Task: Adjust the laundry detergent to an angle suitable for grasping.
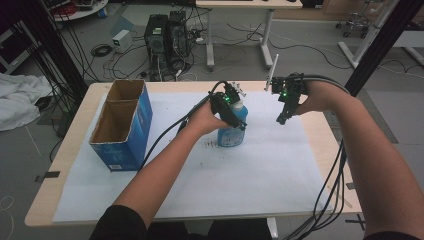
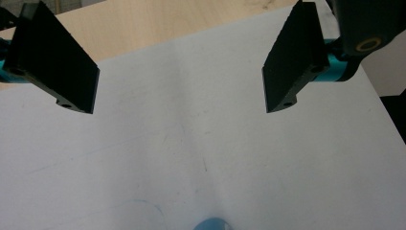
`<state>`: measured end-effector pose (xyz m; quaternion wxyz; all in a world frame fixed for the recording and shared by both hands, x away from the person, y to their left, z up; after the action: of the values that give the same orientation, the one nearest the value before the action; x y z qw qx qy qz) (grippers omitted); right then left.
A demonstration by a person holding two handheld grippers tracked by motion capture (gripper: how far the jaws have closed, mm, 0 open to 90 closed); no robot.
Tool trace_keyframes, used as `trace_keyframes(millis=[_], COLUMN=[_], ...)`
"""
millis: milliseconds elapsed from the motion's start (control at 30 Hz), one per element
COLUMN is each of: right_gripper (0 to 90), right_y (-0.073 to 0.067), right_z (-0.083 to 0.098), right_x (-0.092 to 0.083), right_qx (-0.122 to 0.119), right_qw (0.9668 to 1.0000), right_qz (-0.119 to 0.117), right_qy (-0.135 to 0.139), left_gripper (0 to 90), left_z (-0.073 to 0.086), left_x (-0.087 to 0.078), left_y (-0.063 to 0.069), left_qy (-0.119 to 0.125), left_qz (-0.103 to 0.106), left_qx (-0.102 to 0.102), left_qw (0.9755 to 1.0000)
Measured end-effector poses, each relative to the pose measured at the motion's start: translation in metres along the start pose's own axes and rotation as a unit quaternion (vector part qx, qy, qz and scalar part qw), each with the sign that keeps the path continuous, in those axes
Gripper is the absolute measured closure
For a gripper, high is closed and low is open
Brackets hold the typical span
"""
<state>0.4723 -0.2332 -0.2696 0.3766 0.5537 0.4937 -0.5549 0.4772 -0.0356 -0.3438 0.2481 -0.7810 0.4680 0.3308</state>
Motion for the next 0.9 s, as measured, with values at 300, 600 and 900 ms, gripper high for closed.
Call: trace_keyframes(millis=[300,600,900], right_gripper=[11.6,11.6,11.6], right_y=[0.0009,0.0012,0.0008], right_z=[0.0005,0.0021,0.0026], right_x=[0.0006,0.0001,0.0002], right_qx=[-0.001,0.004,0.004], right_qw=[1.0,1.0,1.0], right_qz=[-0.001,-0.002,-0.001], right_qy=[0.001,0.0,-0.001], left_gripper=[23.5,28.7,37.5], left_z=[-0.0002,0.0007,0.0003], left_x=[-0.0024,-0.0008,-0.0026], left_y=[-0.0004,0.0004,0.0032], left_qy=[0.003,0.003,0.002], left_qz=[-0.002,-0.001,-0.003], left_qx=[0.009,0.01,0.021], left_qw=[0.9999,0.9999,0.9998])
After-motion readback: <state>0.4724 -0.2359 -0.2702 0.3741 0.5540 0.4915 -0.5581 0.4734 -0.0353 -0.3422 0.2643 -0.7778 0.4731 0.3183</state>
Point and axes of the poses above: each handheld gripper's, and its own axes: x roughly forward along the jaws, z roughly out of its underside, y roughly to its right, the point moved 1 cm from there along x, roughly forward along the jaws, and after that the axes turned 11 degrees about -z, right-handed, at the moved point
